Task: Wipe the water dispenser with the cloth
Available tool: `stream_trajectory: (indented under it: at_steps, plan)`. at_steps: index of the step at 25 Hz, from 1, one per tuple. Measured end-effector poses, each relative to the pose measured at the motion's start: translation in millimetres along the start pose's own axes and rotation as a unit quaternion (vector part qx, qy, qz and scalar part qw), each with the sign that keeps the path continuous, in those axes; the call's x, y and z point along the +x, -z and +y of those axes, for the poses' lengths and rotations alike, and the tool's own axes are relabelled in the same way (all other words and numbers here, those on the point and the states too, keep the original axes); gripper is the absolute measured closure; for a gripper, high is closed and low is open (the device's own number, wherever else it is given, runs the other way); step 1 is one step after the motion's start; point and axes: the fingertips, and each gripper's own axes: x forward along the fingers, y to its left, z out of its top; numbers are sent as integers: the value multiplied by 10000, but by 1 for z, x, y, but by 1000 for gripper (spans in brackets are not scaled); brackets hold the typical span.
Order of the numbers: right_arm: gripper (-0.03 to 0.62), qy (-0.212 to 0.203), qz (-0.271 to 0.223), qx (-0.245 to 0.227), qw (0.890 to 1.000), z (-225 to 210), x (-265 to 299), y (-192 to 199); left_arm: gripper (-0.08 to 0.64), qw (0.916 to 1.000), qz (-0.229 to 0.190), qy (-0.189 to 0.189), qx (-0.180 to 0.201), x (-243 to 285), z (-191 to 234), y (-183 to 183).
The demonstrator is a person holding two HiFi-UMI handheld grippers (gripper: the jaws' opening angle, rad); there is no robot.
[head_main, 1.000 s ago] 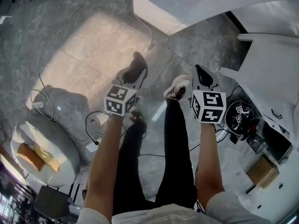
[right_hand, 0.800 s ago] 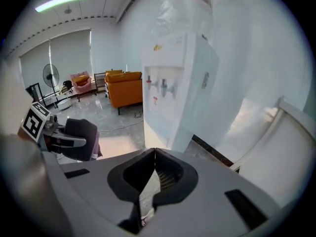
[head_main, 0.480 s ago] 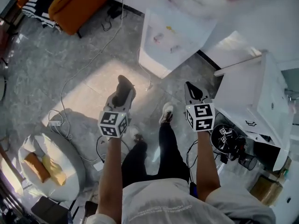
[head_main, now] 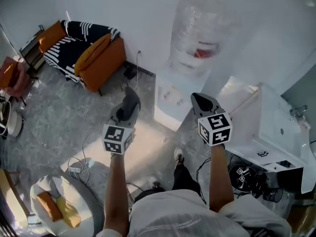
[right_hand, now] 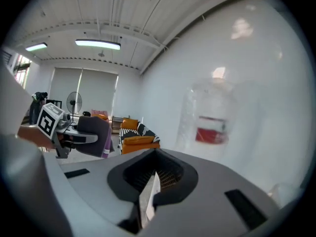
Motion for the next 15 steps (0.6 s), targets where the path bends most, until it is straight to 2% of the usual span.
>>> stream_trajectory:
  at_steps: [4, 7, 12, 15]
  plan:
    - [577, -34, -447, -465, 9979, 5, -12, -63, 477, 9975, -515, -21, 481, -16, 5, -81]
    - [578, -54, -691, -676, 9953, 12, -23, -95, 477, 9942, -793, -87, 725, -34, 4, -122]
    - [578, -282, -1032, -810, 9910, 24, -42, -129, 477, 9906, -1133, -121, 752, -57, -4, -165]
    - [578, -281, -1190, -902, 9884, 31, -54, -144, 477, 9885, -1107, -42, 1030, -70, -17, -172]
